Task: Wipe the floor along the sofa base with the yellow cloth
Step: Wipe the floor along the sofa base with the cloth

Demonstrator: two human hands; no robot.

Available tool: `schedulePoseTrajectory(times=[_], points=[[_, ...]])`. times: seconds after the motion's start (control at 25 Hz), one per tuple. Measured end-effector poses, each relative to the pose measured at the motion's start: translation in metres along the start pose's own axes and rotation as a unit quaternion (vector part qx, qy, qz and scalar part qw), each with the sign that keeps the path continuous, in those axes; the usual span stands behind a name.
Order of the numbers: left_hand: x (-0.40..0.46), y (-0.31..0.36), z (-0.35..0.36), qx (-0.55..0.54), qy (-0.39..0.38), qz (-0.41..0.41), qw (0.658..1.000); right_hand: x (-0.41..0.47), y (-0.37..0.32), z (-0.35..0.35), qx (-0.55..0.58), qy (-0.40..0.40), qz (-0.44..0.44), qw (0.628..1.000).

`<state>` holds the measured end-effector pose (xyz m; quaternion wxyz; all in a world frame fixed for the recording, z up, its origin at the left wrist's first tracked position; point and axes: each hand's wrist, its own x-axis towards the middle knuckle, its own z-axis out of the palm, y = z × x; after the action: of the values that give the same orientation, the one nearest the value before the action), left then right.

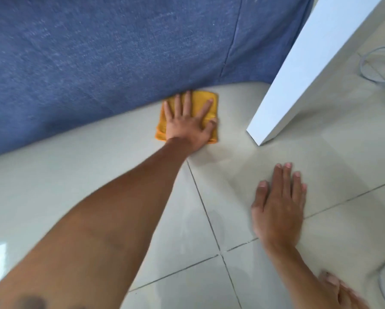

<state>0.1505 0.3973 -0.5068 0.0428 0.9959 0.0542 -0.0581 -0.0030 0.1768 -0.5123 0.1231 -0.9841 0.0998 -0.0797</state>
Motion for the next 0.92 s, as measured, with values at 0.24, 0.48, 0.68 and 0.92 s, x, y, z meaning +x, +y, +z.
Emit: schedulePoseTrajectory(times=[0.24, 0.48, 0.68, 0.92], points=[[-0.088, 0.053, 0.011, -0.018, -0.001, 0.11, 0.994, 0.006, -0.002, -0.015, 0.033, -0.071, -0.005, 0.997], [-0.243, 0.037, 0.033, -0.059, 0.053, 0.095, 0.992, 0.005, -0.031, -0.044, 0.015, -0.208, 0.007, 0.978], [-0.294, -0.037, 0.027, -0.048, 0.047, -0.01, 0.998, -0.067, -0.098, -0.038, 0.061, -0.201, -0.128, 0.969], [-0.353, -0.179, 0.023, -0.035, 0.041, -0.154, 0.987, -0.127, -0.137, -0.017, 0.024, -0.196, -0.205, 0.959]])
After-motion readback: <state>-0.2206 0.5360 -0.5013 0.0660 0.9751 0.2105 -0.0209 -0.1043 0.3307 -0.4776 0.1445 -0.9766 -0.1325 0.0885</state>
